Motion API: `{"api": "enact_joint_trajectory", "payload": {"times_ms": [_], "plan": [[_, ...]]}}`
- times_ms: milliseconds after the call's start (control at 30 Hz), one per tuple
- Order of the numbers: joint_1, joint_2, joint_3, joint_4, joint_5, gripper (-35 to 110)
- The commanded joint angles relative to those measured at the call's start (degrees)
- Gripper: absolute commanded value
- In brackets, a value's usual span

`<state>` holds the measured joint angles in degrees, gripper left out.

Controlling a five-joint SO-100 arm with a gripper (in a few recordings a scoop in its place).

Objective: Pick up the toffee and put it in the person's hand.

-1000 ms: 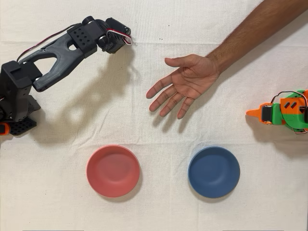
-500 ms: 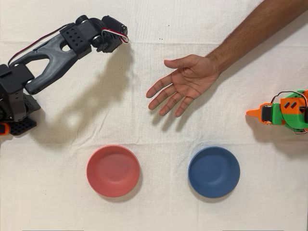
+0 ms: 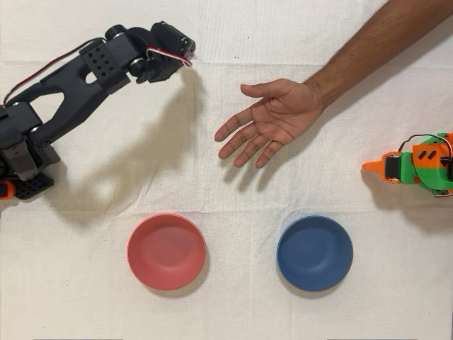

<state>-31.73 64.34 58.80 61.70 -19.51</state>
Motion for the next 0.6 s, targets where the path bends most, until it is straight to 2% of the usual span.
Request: {"api": "enact_joint_trajectory", "payload": {"times_ms": [0, 567], "plan": [[3.34, 9.58, -6.5, -0.7, -2.64, 1], [16.0, 12.83, -5.62, -11.95, -7.38, 1]]}}
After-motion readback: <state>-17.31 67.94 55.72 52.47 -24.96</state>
